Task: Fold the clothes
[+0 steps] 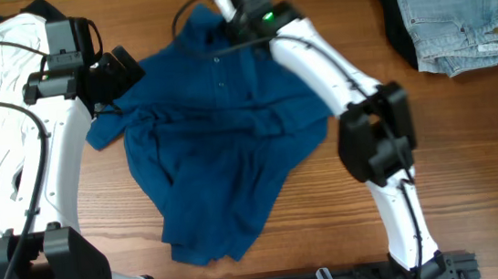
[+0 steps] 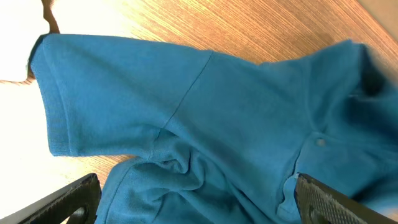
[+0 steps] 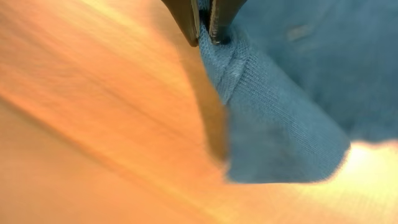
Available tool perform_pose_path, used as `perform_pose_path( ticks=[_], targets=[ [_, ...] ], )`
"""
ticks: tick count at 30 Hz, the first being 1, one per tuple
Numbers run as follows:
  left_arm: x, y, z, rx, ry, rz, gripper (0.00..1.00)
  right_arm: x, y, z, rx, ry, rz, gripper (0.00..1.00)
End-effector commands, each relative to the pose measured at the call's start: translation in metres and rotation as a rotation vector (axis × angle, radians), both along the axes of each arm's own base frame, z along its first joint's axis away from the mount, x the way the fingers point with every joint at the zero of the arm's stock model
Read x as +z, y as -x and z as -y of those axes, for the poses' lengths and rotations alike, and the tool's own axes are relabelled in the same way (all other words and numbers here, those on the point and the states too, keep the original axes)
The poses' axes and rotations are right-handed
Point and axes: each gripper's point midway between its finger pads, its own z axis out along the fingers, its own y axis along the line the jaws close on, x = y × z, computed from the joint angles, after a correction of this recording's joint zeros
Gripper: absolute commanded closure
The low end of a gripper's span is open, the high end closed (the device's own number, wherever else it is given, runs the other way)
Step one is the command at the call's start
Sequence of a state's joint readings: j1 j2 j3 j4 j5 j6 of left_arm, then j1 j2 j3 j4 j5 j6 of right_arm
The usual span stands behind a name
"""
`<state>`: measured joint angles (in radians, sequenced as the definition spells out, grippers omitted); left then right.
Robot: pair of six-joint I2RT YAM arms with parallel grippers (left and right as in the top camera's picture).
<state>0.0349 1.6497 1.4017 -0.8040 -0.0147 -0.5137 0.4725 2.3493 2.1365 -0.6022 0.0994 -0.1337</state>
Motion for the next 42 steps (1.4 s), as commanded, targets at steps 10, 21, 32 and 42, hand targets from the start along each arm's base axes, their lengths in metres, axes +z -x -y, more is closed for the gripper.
perform_pose_path(
  ticks=[10, 21, 32, 42],
  targets=[
    [0.0, -0.002, -0.003, -0.001, -0.018, 0.001, 0.0, 0.016, -0.038, 0.186, -0.335, -0.188, -0.102, 0.7],
    [0.0, -0.002, -0.003, -0.001, -0.017, 0.003, 0.0, -0.014, 0.024, 0.152, -0.09, -0.251, -0.392, 0.0],
    [-0.005, -0.003, -0.003, -0.002, -0.016, -0.01, 0.0, -0.078, 0.043, 0.161, -0.32, -0.266, -0.612, 0.23],
    [-0.005, -0.003, -0.003, -0.002, -0.016, -0.01, 0.0, -0.109, 0.057, 0.172, -0.396, -0.206, -0.695, 0.48]
  ],
)
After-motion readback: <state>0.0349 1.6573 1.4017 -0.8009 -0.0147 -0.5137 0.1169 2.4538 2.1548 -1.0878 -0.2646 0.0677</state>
